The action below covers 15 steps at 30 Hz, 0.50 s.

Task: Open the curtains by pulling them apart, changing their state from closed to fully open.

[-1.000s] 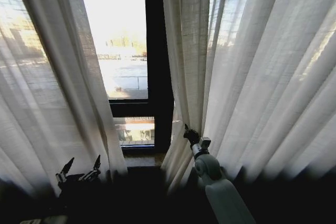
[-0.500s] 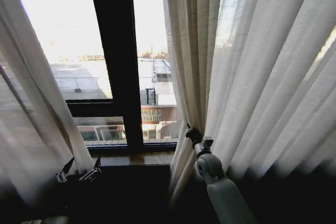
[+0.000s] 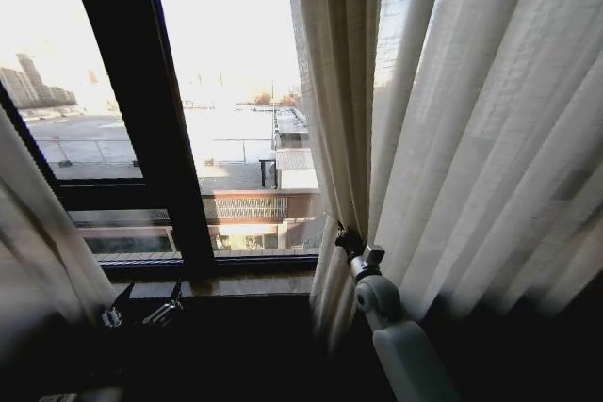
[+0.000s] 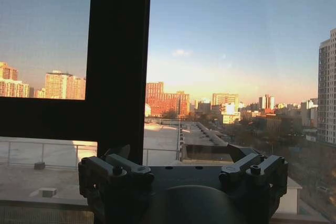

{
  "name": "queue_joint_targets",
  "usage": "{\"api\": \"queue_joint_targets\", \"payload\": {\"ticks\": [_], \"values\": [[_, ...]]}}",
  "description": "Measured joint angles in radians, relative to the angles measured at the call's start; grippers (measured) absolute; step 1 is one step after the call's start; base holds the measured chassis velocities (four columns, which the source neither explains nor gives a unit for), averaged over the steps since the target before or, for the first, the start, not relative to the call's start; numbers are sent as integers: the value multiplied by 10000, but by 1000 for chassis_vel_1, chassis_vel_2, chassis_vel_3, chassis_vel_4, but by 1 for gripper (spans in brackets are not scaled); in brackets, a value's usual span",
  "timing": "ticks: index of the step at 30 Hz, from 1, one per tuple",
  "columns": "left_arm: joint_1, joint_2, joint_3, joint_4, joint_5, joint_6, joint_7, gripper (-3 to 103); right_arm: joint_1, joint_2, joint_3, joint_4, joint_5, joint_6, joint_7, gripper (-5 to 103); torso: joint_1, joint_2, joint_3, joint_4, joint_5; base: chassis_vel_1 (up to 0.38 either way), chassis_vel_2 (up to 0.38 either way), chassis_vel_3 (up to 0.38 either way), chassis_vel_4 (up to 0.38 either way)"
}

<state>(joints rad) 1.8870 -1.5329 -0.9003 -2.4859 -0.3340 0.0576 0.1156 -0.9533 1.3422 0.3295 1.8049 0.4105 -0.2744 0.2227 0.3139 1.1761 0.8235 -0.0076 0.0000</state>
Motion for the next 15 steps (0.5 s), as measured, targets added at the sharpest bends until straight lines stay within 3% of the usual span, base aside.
{"api": "queue_joint_targets", "payload": {"ticks": [15], "values": [[-48, -23, 14, 93, -1, 7, 4, 100, 102, -40, 123, -158, -7, 25, 5, 0, 0, 0, 1, -1, 3, -357, -356, 351, 357]]}}
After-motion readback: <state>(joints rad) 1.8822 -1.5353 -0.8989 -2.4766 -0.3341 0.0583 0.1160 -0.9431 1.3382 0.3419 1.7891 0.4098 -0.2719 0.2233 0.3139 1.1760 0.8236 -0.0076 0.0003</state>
